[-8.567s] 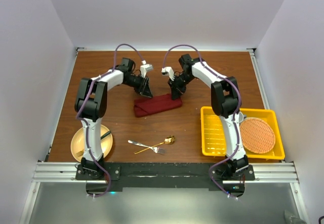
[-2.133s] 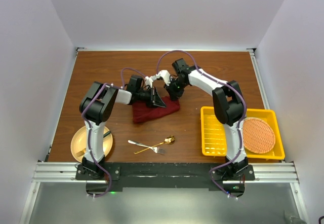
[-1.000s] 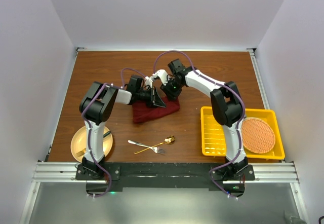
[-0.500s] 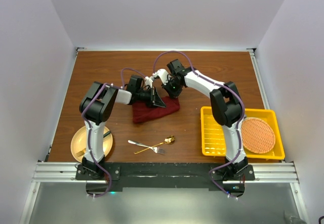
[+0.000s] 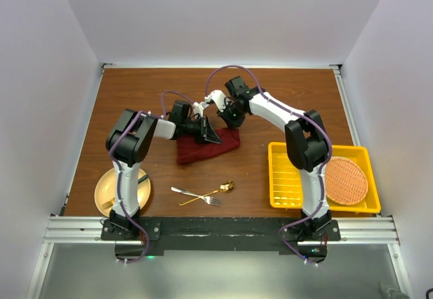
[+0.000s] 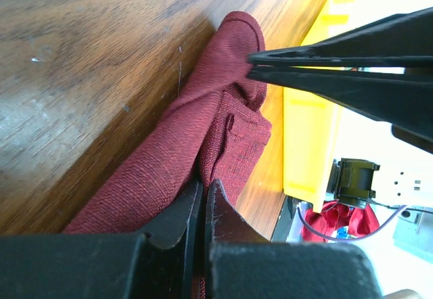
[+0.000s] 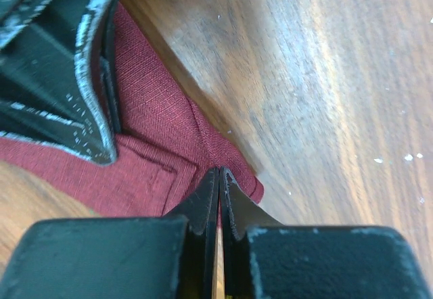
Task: Fold the napkin into a case and place the utensils inside
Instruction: Stuff the top corner of the smaller-rectangle-folded napkin into the folded napkin.
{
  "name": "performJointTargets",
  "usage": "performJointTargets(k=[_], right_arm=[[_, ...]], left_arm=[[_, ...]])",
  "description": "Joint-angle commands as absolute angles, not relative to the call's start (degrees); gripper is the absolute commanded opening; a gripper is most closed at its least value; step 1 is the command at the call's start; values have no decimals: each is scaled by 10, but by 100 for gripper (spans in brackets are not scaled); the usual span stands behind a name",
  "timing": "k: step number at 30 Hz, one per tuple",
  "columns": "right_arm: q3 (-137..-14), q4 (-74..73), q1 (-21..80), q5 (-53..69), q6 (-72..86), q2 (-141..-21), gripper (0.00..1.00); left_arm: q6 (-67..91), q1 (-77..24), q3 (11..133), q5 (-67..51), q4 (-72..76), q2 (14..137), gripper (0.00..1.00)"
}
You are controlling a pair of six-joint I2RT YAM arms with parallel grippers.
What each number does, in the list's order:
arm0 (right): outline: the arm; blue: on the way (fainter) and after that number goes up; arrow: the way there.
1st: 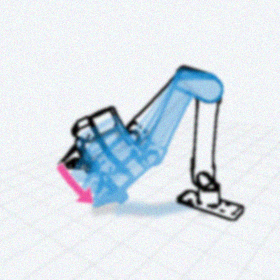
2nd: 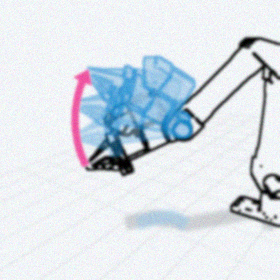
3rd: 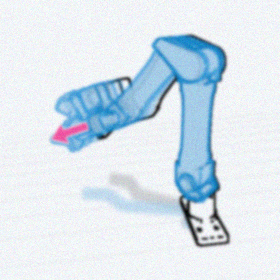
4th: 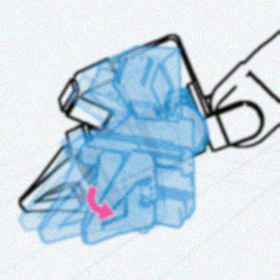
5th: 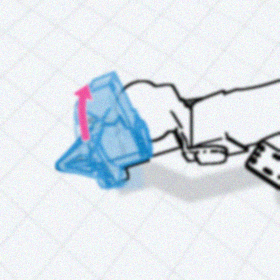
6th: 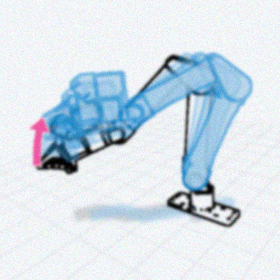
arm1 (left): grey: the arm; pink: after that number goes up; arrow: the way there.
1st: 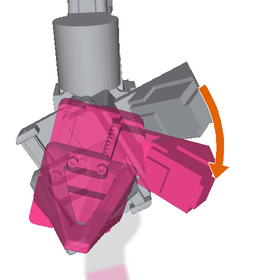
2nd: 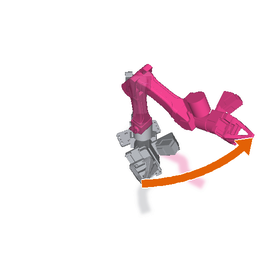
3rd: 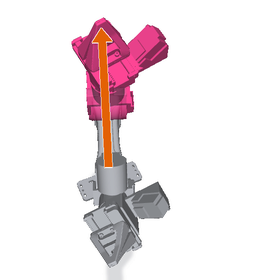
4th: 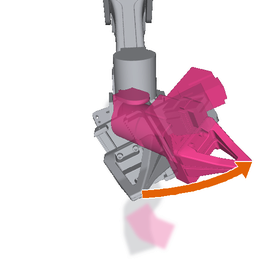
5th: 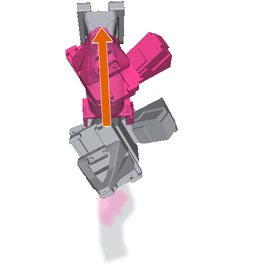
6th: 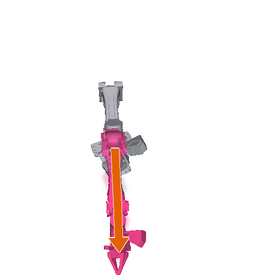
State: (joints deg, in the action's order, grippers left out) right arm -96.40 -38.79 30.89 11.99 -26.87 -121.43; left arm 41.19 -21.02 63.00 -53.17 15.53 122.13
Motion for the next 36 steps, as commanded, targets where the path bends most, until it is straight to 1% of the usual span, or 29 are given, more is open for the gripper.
performJointTargets(k=[1, 7, 8, 9, 10, 13, 14, 17, 23, 31, 36], right_arm=[[-987, -408, 301, 132, -279, -1178, 0], [-998, -425, 299, 149, -281, -1186, 0], [-1001, -431, 299, 149, -281, -1189, 2], [-1007, -439, 300, 148, -279, -1194, 7], [-1007, -438, 300, 146, -273, -1194, 16], [-1003, -429, 301, 130, -260, -1192, 26], [-1000, -426, 303, 127, -258, -1189, 27], [-984, -408, 308, 102, -253, -1178, 26], [-976, -408, 313, 98, -246, -1184, 25], [-953, -389, 321, 83, -240, -1190, 29], [-940, -369, 326, 59, -250, -1192, 29]], left_arm=[[400, -204, 626, -519, 133, 1224, 0], [399, -203, 626, -519, 130, 1224, 0], [398, -203, 626, -519, 129, 1225, 0], [397, -203, 626, -521, 128, 1226, 0], [397, -203, 626, -521, 128, 1226, 0], [396, -203, 627, -522, 127, 1226, 0], [396, -203, 627, -522, 127, 1226, 0], [395, -203, 628, -523, 125, 1227, 0], [395, -203, 630, -523, 125, 1229, 0], [397, -203, 636, -520, 125, 1232, 0], [399, -204, 638, -519, 124, 1234, 0]])
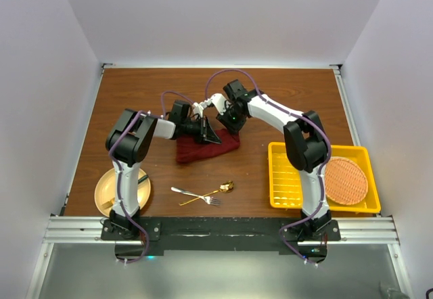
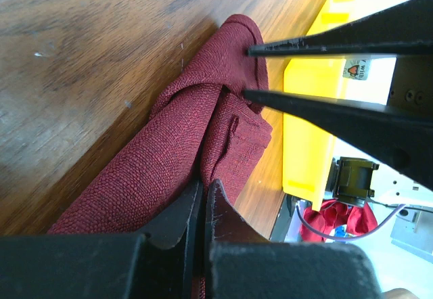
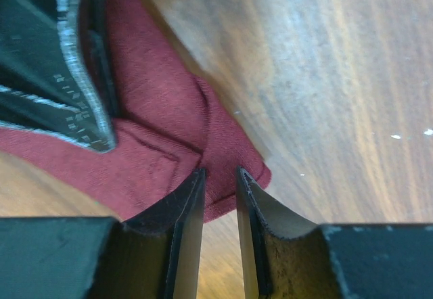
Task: Fold the napkin into a case and place the utensils inside
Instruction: Stuff the top corner of the smaller-rectangle-folded napkin into the folded napkin.
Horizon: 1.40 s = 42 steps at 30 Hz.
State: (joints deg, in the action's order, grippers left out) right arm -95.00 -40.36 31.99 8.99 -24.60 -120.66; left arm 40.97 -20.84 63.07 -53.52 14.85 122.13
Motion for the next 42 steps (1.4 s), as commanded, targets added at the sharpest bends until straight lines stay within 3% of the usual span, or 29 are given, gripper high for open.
performJointTargets(k=[1, 8, 30, 36, 39, 42], right_arm=[[-940, -368, 327, 58, -252, -1193, 29], [-940, -375, 329, 67, -242, -1188, 34], [-914, -335, 366, 18, -243, -1166, 30], [-916, -330, 367, 1, -247, -1173, 19], [-924, -337, 367, 1, -252, -1172, 1], [-938, -345, 365, 1, -254, -1166, 0]], left_arm=[[399, -204, 639, -520, 124, 1235, 0], [399, -204, 640, -519, 123, 1236, 0], [399, -204, 635, -522, 125, 1234, 0], [398, -204, 636, -523, 124, 1236, 0], [397, -203, 636, -524, 124, 1235, 0], [399, -203, 637, -524, 124, 1237, 0]])
